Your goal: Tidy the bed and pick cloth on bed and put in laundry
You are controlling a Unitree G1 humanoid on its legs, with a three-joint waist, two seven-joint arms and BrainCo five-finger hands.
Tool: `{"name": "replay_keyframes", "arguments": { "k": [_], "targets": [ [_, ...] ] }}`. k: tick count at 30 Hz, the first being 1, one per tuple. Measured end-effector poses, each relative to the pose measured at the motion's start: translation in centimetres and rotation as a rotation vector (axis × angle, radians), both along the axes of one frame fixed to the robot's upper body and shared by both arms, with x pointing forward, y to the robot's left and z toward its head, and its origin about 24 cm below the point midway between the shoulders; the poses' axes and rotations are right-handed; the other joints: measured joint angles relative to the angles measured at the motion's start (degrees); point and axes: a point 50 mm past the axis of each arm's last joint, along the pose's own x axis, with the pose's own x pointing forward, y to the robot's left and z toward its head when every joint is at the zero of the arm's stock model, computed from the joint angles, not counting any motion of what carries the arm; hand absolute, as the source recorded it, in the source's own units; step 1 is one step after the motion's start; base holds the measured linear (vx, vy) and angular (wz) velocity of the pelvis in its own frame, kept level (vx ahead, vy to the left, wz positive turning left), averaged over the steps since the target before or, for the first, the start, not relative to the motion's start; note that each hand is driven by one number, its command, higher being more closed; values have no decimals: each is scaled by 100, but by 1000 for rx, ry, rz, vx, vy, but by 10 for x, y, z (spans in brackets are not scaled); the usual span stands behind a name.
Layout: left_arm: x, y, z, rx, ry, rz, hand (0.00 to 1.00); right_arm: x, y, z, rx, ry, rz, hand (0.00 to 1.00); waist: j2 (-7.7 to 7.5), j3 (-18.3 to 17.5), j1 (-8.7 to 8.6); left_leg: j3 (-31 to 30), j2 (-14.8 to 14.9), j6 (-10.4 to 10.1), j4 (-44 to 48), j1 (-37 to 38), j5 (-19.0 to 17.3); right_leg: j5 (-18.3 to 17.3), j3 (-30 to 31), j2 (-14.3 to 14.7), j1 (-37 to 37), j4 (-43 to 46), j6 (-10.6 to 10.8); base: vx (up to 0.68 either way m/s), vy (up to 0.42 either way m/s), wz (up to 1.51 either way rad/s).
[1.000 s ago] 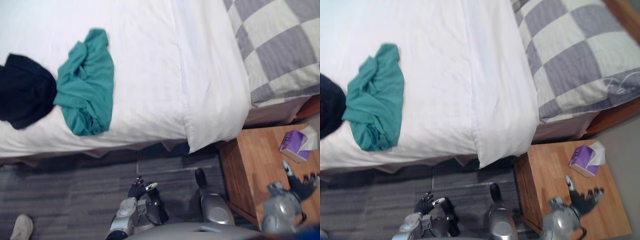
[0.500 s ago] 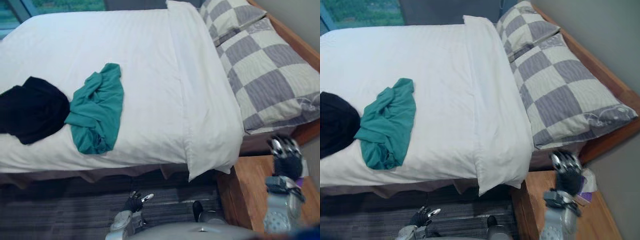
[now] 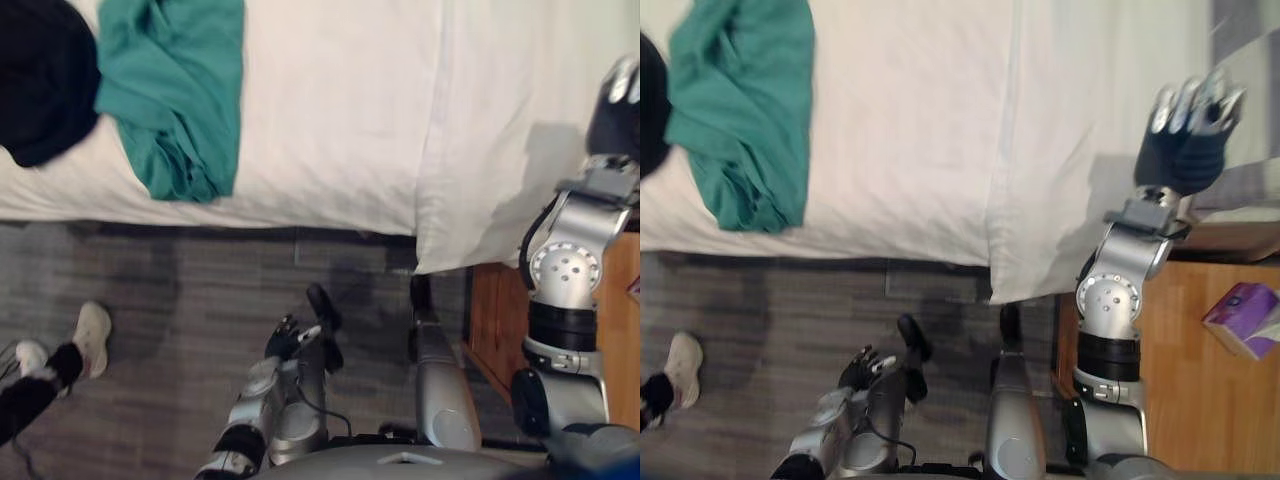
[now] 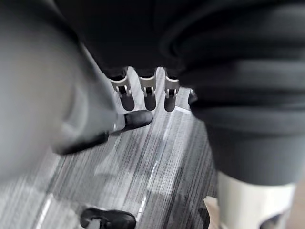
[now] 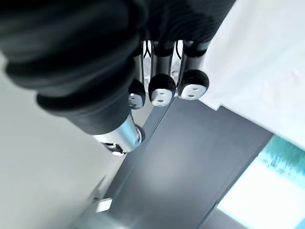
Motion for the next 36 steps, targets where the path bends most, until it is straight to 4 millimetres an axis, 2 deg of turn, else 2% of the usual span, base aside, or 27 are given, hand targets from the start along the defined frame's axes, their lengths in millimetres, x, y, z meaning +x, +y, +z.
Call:
{"name": "replay_keyframes", "arguments": {
  "k": [1,3,6,9,14,15,16,17,18,20,21,22,23,26,29,31,34,36],
  "targets": [
    [11,-5,10,-14,-52,9,0,-5,4,6,30,-49,18,100,26,62,11,-65,70,36,105,-382,29,-17,-61,6,-361,138,-28,-69,-38,29],
    [22,-12,20,-4,-96,9,0,-7,5,8,66,-83,34,100,36,155,52,-87,120,66,198,-726,58,-27,-77,9,-736,291,-44,-45,-43,19],
    [32,-24,30,-12,-137,9,0,-9,-3,2,176,-141,67,100,97,196,44,-119,143,75,235,-1163,142,-46,-116,5,-1230,488,-75,-20,-17,12],
    [34,-34,35,-46,-179,42,0,-7,-10,-21,261,-140,87,100,112,201,14,-44,89,62,101,-1251,238,-80,-79,-10,-1484,649,-120,-1,-2,1],
    [45,-38,49,-126,-253,111,0,-4,-7,-69,234,-79,54,100,118,202,-131,129,-36,30,-339,-1112,458,-111,27,-32,-1661,771,-155,-3,-1,-4],
    [47,-38,50,-134,-257,119,0,-2,-8,-84,237,-24,42,100,117,202,-150,178,-59,28,-376,-1038,460,-110,77,-34,-1629,767,-153,-1,3,-21],
    [47,-35,50,-153,-255,151,0,4,-11,-121,284,133,27,100,115,201,-221,256,-87,28,-434,-899,460,-101,138,-34,-1547,735,-140,15,4,-24],
    [47,-32,49,-161,-253,168,0,7,-16,-147,324,245,18,100,117,200,-269,304,-113,28,-476,-817,460,-100,173,-39,-1505,722,-138,25,3,-23],
    [47,-31,49,-163,-251,179,0,6,-19,-164,359,314,12,100,117,200,-289,343,-125,27,-496,-778,460,-95,199,-39,-1480,705,-130,40,5,-25],
    [47,-27,47,-174,-244,207,0,-12,-32,-231,494,565,-48,100,118,200,-399,507,-170,-2,-582,-567,435,-58,341,-29,-1343,602,-73,57,7,-31],
    [47,-26,48,-177,-244,211,0,-18,-34,-242,506,613,-62,100,118,201,-438,542,-179,-7,-597,-499,430,-53,361,-31,-1288,580,-66,73,8,-29],
    [47,-26,48,-182,-240,216,0,-30,-40,-263,521,713,-87,0,118,201,-475,608,-204,-9,-665,-330,428,-46,396,-30,-1151,533,-53,77,4,-26],
    [48,-25,48,-196,-236,229,0,-42,-46,-283,524,825,-114,0,117,200,-558,641,-211,-10,-670,-127,394,-46,405,-31,-947,494,-53,77,0,-24],
    [49,-26,48,-209,-233,237,0,-54,-48,-306,412,1054,-126,0,107,192,-612,680,-165,9,-509,129,218,-69,405,-24,-618,434,-42,78,-23,-18],
    [45,-27,40,-200,-173,238,0,-59,-38,-333,97,1378,-74,0,76,177,-576,686,-49,31,101,386,-195,-215,402,-48,-180,543,-24,98,-38,-11],
    [41,-27,32,-187,-119,216,0,-64,-24,-350,-203,1581,-67,0,42,166,-569,531,119,81,937,402,-651,-519,315,-122,41,945,-9,87,-53,15],
    [30,-21,22,-125,-67,186,0,-71,-11,-363,-521,1698,-84,0,-36,122,-558,329,141,111,1307,526,-928,-835,176,-294,262,1362,24,61,-31,32],
    [17,-15,11,-93,-23,187,0,-73,-8,-365,-567,1707,-69,0,-130,55,-567,298,51,130,1082,760,-884,-900,120,-373,460,1373,47,93,-17,21]
  ]
}}
